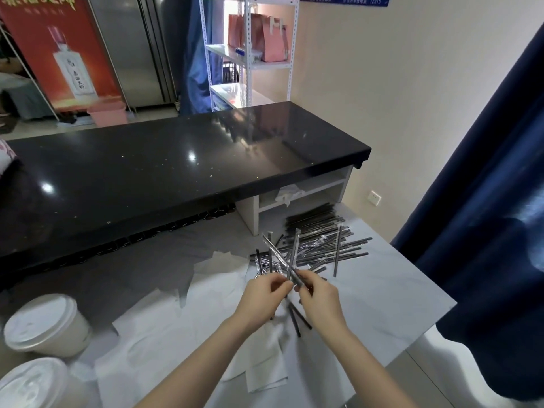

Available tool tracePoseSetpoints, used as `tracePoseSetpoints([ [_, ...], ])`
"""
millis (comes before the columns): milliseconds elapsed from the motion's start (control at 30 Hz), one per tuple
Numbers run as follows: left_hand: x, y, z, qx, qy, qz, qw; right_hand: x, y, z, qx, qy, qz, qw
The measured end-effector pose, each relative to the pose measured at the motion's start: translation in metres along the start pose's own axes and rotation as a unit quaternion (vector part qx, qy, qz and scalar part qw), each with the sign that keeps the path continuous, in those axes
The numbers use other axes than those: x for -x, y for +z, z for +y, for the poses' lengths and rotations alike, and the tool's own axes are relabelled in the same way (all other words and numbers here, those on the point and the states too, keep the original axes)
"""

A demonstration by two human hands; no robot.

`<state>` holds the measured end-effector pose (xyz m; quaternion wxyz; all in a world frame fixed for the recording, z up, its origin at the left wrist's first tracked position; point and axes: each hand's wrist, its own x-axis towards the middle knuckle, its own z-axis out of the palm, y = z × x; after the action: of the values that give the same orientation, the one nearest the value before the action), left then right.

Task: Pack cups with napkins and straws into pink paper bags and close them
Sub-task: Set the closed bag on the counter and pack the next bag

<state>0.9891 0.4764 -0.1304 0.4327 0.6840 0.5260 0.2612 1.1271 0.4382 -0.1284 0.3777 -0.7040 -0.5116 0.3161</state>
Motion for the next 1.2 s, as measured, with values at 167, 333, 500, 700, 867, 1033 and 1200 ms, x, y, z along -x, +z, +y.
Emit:
tracePoseSetpoints([
  [167,0.002,0.010,0.006,-0.026,0.004,0.013,1.000,0.009,0.003,0.000,-0.045,0.023,0.021,0.999],
  [333,0.004,0.011,0.015,-0.110,0.060,0.004,0.992,0.004,0.001,-0.003,-0.094,0.068,0.024,0.993],
  [500,0.009,0.003,0.013,-0.221,0.096,0.020,0.970,-0.002,0.007,-0.005,-0.071,0.073,0.022,0.995],
  [700,0.017,-0.015,0.002,-0.242,0.088,0.032,0.966,-0.003,0.021,-0.015,-0.107,0.084,0.001,0.991],
  [867,0.026,-0.034,-0.005,-0.254,0.091,0.020,0.963,0.000,0.034,-0.027,-0.145,0.065,0.005,0.987],
  [1033,0.044,-0.074,-0.014,-0.188,0.066,0.080,0.977,0.006,0.042,-0.052,-0.149,0.005,-0.009,0.989],
  [1200,0.076,-0.142,-0.027,0.010,0.017,0.264,0.964,0.022,0.064,-0.089,-0.122,-0.064,-0.089,0.986],
])
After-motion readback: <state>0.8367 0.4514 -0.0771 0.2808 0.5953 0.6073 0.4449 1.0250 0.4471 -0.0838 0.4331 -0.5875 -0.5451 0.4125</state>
